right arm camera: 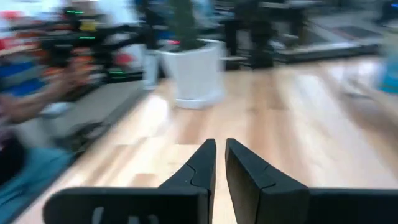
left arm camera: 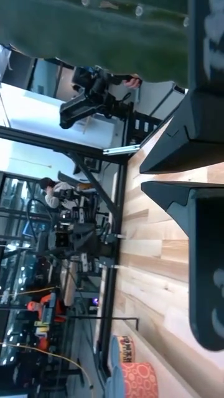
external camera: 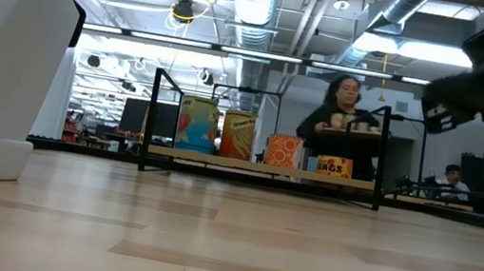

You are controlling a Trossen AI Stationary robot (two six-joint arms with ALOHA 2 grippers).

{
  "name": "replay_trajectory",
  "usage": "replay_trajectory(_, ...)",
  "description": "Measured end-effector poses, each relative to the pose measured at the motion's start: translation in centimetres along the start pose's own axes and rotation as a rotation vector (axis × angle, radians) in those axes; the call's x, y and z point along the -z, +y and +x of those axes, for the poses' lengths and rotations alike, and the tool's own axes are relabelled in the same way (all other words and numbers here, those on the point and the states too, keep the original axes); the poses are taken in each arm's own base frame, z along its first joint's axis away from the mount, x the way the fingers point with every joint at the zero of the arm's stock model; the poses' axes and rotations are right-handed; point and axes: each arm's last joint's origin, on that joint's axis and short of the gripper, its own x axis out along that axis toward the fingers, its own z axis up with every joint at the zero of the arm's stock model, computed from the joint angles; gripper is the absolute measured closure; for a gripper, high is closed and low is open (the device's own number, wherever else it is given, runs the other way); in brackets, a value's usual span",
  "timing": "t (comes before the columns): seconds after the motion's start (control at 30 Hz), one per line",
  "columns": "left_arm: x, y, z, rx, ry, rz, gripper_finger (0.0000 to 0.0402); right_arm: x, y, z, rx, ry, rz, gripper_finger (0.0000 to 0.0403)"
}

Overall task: Pick and place cans onto a shelf
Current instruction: Return to Home Position

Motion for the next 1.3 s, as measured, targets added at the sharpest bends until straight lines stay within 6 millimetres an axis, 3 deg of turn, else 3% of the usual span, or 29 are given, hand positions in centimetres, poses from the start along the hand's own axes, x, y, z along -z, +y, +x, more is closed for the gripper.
replay_trajectory(0.3,0.5,0.1,0.0,-0.01,0.046,-0.015,0.0384,1.2,-0.3,0.0,0.223,0.093,0.035,0.0343)
replay_trajectory(0.93,0.7,0.1,0.0,-0.016,0.06,-0.04,0.0384,3.9,-0.5,-0.8,0.291,0.367,0.114,0.0343)
replay_trajectory(1.3,0.7,0.1,0.0,-0.014,0.061,0.002,0.0384,4.3,-0.5,-0.9,0.297,0.403,0.129,0.0343)
